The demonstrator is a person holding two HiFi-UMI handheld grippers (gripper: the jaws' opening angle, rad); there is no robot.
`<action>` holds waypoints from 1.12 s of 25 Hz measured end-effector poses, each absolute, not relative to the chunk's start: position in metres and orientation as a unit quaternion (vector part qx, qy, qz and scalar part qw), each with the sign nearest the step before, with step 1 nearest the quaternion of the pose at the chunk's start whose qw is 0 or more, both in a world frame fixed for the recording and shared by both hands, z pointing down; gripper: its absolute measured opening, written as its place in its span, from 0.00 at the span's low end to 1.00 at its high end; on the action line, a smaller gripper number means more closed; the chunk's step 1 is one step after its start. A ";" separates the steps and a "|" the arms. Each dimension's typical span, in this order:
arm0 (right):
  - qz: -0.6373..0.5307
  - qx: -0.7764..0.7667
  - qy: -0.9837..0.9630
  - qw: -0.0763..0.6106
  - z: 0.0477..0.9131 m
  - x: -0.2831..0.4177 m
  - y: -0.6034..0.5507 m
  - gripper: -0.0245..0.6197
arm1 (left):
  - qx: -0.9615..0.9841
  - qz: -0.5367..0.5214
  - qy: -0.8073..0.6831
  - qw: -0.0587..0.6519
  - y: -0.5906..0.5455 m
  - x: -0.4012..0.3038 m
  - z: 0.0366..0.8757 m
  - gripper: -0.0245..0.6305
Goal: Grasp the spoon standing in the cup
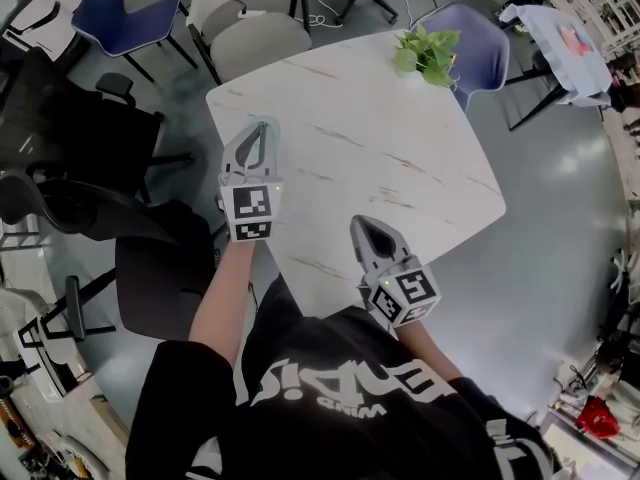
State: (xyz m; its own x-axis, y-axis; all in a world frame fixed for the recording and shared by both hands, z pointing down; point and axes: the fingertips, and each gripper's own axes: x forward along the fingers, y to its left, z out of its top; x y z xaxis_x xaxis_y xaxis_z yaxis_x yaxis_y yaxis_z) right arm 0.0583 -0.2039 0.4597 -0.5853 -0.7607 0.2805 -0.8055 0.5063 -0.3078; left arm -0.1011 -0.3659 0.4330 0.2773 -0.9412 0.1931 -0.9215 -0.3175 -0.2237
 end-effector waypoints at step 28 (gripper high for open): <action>0.155 0.443 -0.883 0.026 0.430 0.063 -0.158 0.06 | -0.810 -0.076 0.581 -0.031 -0.233 -0.097 0.400 0.07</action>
State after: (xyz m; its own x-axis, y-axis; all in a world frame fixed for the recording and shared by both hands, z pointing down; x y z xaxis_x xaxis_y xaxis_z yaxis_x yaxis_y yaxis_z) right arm 0.0630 -0.1580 0.4304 -0.6056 -0.7744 0.1831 -0.7905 0.5592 -0.2498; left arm -0.0966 -0.2328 0.3996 0.3138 -0.9359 0.1600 -0.9454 -0.3236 -0.0384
